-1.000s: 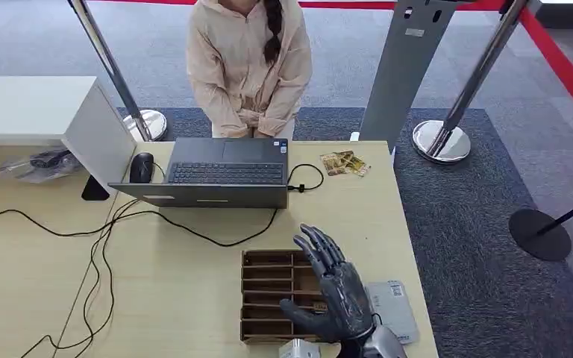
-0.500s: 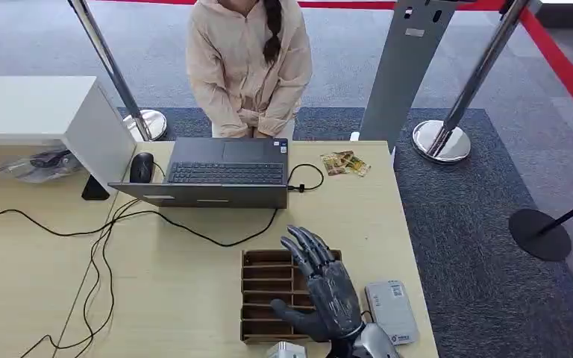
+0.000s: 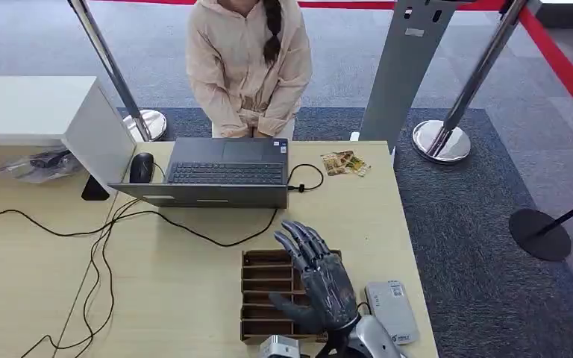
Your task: Pass the card to the sensor for recognition and then transmit it.
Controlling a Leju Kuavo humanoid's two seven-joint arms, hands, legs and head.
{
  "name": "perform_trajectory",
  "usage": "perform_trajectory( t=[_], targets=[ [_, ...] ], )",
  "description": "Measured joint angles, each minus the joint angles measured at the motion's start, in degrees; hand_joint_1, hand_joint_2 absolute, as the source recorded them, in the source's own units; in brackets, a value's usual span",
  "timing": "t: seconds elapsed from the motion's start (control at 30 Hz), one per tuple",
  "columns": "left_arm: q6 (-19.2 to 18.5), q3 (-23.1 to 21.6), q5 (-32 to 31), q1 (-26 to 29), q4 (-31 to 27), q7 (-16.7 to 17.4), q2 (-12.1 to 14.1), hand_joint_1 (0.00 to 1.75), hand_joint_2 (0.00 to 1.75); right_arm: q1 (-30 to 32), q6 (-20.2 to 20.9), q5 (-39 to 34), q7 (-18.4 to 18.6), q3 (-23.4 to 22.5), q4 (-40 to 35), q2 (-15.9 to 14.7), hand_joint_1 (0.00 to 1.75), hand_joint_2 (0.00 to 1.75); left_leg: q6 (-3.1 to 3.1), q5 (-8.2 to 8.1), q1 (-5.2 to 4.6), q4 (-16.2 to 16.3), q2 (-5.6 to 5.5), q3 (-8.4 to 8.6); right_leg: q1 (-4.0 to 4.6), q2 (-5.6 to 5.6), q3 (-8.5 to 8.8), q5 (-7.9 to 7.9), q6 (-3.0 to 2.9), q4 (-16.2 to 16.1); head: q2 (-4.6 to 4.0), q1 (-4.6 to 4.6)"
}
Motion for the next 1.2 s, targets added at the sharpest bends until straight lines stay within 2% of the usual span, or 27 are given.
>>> perform_trajectory(
  t=[0.3, 0.67, 1.2],
  targets=[
    [0.0, 0.0, 0.1, 0.0, 0.0, 0.0, 0.0, 0.00, 0.00, -0.1, 0.5, 0.0, 0.1, -0.2, 0.0, 0.3, 0.28, 1.75, 0.00, 0.00, 0.00, 0.0, 0.00, 0.00, 0.00, 0.00, 0.00, 0.00, 0.00, 0.0, 0.00, 0.00],
    [0.0, 0.0, 0.1, 0.0, 0.0, 0.0, -0.4, 0.00, 0.00, -0.3, 2.6, 0.4, 0.8, -0.6, 0.7, 0.6, 0.26, 1.75, 0.00, 0.00, 0.00, 0.0, 0.00, 0.00, 0.00, 0.00, 0.00, 0.00, 0.00, 0.0, 0.00, 0.00],
    [0.1, -0.1, 0.3, 0.0, 0.0, 0.0, -0.7, 0.00, 0.00, -0.3, 2.8, -0.4, 1.2, -0.8, 3.1, 1.4, 0.31, 1.75, 0.00, 0.00, 0.00, 0.0, 0.00, 0.00, 0.00, 0.00, 0.00, 0.00, 0.00, 0.0, 0.00, 0.00]
  ],
)
